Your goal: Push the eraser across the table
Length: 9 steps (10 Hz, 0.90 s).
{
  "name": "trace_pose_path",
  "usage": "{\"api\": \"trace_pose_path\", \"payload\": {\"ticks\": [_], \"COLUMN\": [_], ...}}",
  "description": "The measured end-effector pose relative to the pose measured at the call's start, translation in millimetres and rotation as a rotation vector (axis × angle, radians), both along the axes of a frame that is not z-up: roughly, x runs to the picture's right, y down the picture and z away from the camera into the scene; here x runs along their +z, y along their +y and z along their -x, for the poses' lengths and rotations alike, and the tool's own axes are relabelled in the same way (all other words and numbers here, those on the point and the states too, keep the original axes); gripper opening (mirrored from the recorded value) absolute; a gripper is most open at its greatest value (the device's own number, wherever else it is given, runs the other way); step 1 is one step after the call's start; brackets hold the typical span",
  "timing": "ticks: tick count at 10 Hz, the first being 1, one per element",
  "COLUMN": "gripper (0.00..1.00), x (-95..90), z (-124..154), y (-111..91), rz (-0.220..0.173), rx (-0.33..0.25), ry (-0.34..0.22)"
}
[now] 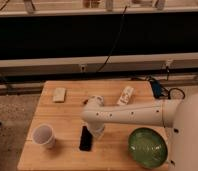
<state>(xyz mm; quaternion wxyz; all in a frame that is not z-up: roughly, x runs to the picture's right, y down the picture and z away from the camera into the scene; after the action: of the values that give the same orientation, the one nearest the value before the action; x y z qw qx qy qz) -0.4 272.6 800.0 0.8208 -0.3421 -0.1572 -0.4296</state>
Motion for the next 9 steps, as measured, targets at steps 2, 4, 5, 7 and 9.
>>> {"api": "trace_pose_path", "payload": {"ticks": [2, 4, 5, 7, 9], "gripper": [0.0, 0.0, 0.0, 0.0, 0.0], "x": [-0.1, 0.8, 1.2, 0.5, 0.3], "z": [-1, 12, 22, 24, 28], "y": [0, -1, -2, -1, -1], "rz": [0.001, -0.002, -0.002, 0.0, 0.001], "rx": [-0.005, -0.048, -0.064, -0.057, -0.094], "ry": [0.003, -0.022, -0.037, -0.042, -0.052]}}
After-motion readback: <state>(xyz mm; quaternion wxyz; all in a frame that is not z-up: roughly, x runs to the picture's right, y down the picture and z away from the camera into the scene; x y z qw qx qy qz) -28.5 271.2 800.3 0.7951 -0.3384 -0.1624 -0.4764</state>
